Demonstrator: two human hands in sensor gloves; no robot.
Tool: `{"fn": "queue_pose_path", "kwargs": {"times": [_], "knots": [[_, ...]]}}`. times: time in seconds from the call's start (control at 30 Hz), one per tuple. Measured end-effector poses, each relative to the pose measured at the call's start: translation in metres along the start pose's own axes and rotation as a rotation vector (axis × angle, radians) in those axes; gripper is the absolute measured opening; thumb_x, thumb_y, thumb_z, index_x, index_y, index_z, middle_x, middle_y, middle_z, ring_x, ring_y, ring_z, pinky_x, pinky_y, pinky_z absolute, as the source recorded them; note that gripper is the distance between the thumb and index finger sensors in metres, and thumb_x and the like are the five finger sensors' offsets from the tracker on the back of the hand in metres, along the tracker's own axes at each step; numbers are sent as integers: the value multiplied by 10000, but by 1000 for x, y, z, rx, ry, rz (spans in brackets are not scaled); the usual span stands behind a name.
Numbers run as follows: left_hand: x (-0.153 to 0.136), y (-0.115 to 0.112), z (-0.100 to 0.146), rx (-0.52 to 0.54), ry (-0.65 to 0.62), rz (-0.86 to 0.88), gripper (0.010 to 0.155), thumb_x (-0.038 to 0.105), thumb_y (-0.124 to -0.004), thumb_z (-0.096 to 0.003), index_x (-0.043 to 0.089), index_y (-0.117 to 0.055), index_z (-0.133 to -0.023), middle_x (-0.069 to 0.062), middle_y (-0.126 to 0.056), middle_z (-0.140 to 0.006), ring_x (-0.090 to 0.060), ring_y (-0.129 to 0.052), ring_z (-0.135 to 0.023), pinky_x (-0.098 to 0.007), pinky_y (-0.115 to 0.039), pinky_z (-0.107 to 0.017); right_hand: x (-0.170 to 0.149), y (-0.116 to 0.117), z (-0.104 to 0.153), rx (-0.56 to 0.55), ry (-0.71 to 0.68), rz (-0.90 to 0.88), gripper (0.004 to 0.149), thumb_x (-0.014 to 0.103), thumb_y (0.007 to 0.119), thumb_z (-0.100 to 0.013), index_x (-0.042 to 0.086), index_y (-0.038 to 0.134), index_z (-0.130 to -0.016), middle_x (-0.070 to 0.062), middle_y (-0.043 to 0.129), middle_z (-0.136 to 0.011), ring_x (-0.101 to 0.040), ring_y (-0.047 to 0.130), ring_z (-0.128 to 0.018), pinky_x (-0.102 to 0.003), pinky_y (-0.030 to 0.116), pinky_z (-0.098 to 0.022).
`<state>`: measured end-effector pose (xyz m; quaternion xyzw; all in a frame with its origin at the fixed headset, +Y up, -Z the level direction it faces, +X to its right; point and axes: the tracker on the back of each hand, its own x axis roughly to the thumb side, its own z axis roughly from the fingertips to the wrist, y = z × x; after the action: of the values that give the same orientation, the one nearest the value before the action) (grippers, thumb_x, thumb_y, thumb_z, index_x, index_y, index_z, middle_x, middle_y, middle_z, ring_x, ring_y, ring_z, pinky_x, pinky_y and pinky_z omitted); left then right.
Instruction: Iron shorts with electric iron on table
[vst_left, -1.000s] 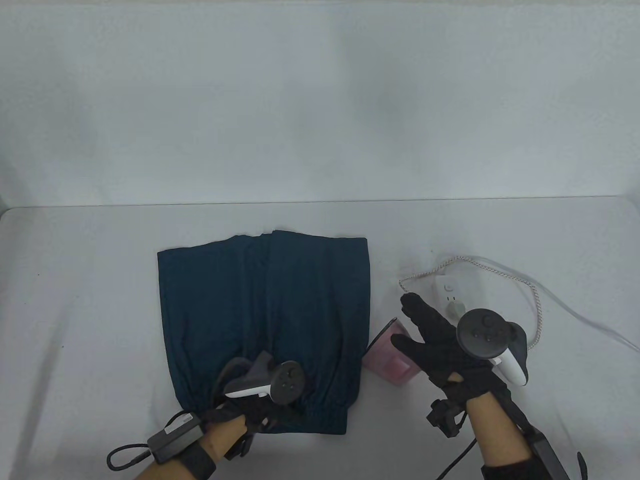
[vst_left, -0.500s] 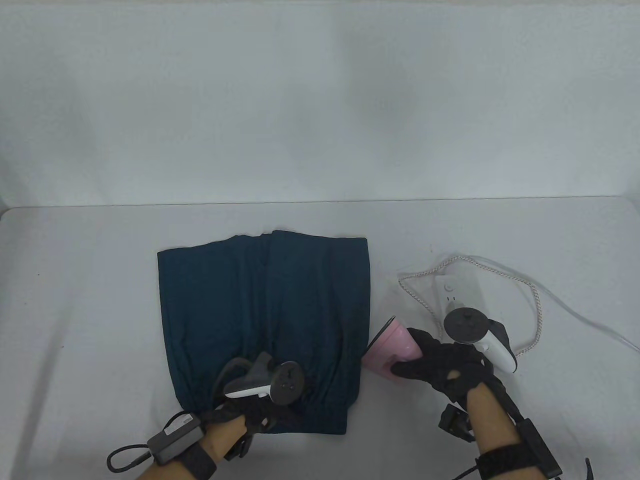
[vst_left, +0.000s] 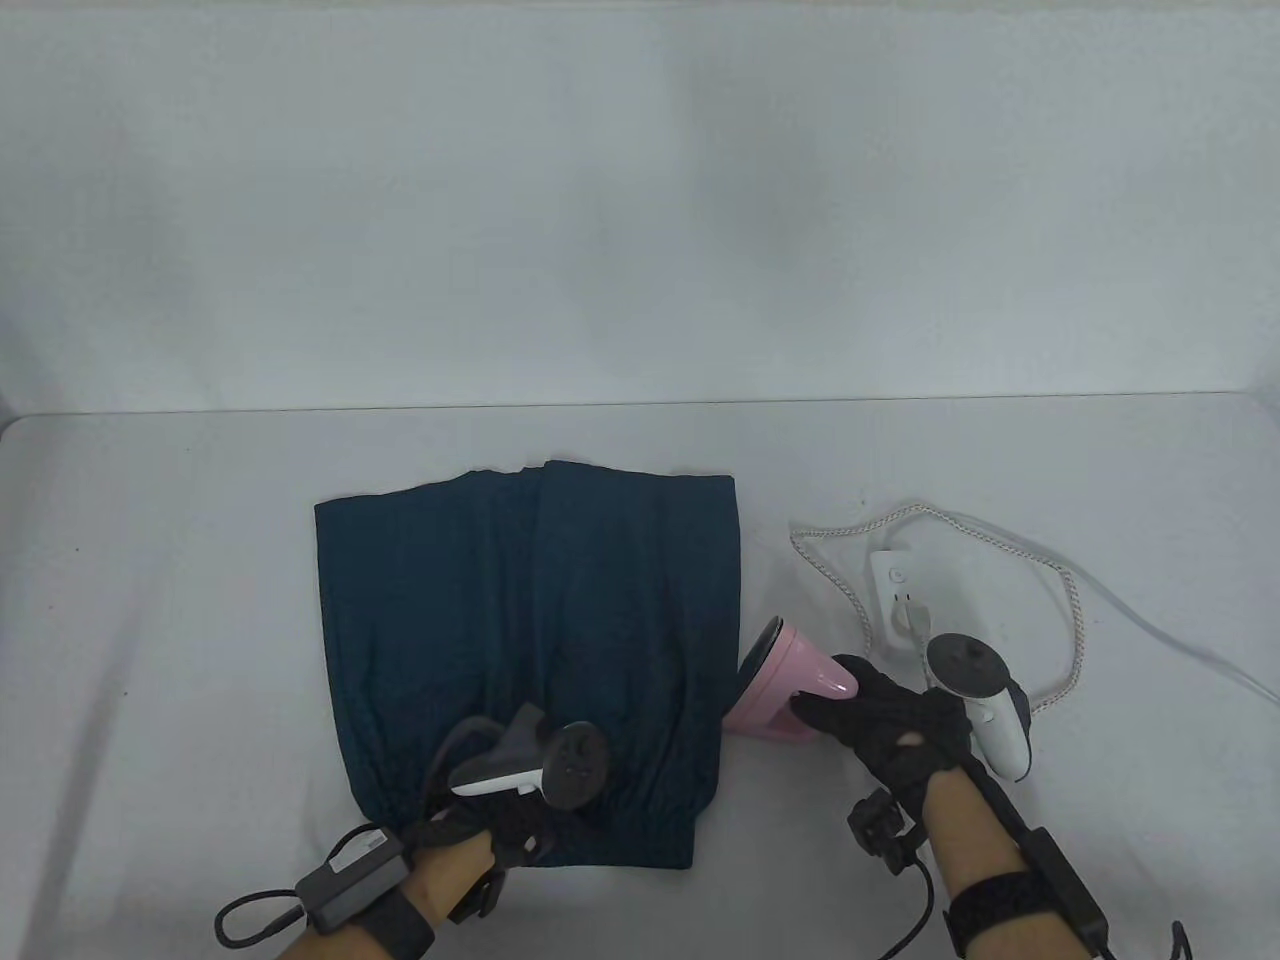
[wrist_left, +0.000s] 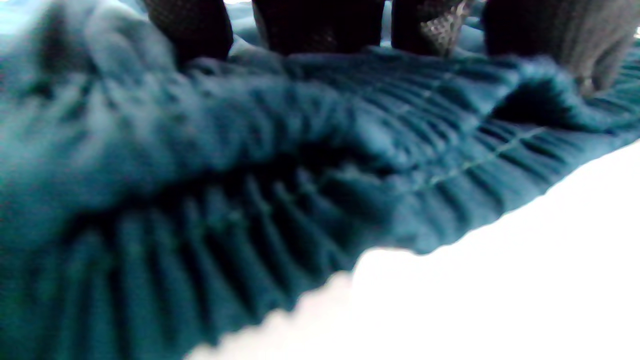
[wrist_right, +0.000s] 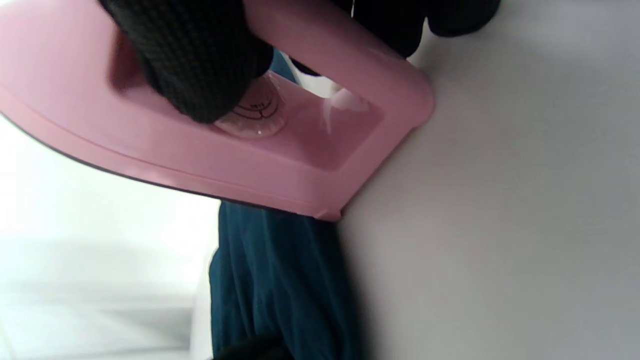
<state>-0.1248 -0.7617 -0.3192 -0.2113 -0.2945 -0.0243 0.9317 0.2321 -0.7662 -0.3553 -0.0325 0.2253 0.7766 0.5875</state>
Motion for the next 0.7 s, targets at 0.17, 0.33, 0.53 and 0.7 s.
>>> {"fn": "queue_pose_path", "kwargs": {"times": [0.17, 0.33, 0.53, 0.7], "knots": [[0, 0, 0, -9, 5, 3, 728, 617, -780, -413, 415, -514, -1060, 60, -465, -1124, -226, -586, -962, -568, -572, -734, 8, -10, 0, -36, -23, -190, 377, 458, 891, -482, 418, 752, -830, 71, 786, -952, -389, 763, -980, -755, 636, -636], [0, -1, 0, -10, 3, 13, 727, 617, -778, -414, 417, -509, -1060, 61, -458, -1123, -224, -576, -963, -567, -564, -737, 33, -16, 3, -73, -82, -208, 393, 453, 897, -487, 432, 744, -848, 100, 774, -922, -367, 720, -1001, -837, 631, -585], [0, -1, 0, -11, 2, 20, 729, 615, -778, -415, 414, -505, -1061, 59, -451, -1124, -227, -568, -964, -569, -558, -738, 91, -23, -3, -220, -151, -106, 428, 438, 935, -457, 456, 738, -836, 124, 775, -870, -246, 813, -863, -733, 695, -586], [0, -2, 0, -13, 4, 22, 729, 613, -778, -415, 414, -505, -1061, 60, -448, -1124, -227, -564, -965, -569, -555, -739, 143, -15, -20, -335, -175, 129, 459, 418, 961, -436, 440, 739, -837, 133, 807, -804, -194, 888, -722, -646, 746, -523]]}}
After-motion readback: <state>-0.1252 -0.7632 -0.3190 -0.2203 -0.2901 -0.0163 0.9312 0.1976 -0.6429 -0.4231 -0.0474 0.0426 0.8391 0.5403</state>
